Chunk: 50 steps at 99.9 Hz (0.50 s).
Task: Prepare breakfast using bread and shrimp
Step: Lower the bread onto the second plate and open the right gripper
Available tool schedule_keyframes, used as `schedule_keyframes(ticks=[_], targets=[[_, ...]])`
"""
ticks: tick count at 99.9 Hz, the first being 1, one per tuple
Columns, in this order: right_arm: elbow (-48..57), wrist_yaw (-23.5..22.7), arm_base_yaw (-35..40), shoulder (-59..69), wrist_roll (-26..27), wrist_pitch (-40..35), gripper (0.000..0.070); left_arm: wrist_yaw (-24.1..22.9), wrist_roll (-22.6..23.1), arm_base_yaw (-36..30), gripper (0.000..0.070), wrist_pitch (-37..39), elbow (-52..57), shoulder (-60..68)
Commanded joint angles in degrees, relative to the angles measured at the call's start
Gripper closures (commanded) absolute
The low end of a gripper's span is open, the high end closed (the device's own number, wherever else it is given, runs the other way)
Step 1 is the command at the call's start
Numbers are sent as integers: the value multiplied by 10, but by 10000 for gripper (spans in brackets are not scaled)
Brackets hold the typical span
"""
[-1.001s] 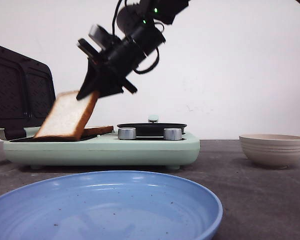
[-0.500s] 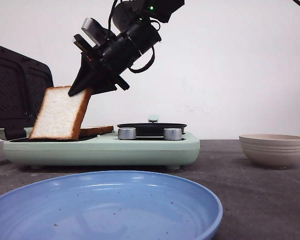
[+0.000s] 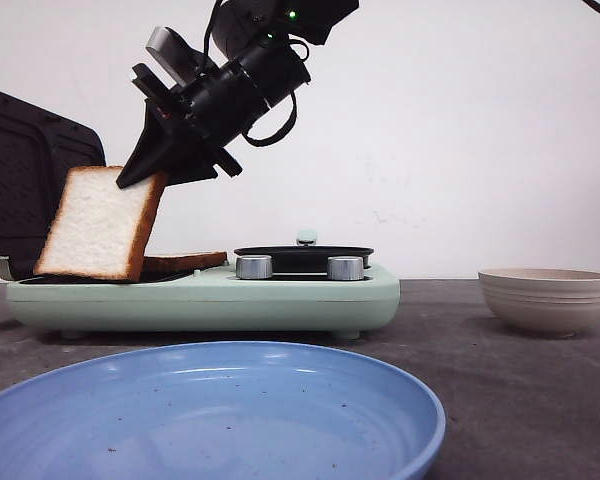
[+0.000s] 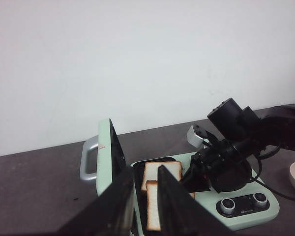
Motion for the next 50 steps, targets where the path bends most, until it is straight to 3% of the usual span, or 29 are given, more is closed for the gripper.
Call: schedule_keyframes(ticks=[1,5,9,13,20,24,38,50], targets=[[14,14,6,22,-11,6,700,0,5,-3,689,5,7,6],[14,26,6,22,-14,7,699,0,5,-3,689,4,7,6],[14,25,6,22,-21,6,651,0,5,-3,689,4,7,6],[14,26,6,22,-23,7,571,0,5,-3,689,3,7,6],[14,28,6,22,-23,7,372,0,5,-3,689,2,7,6],[14,37,6,22,-22,8,301,0,5,-3,689,1,7,6],[14,82,7,22,-23,16,259,0,5,-3,689,0,7,6],[14,138,9,22,-23,30,120,0,5,-3,689,-9,7,6]])
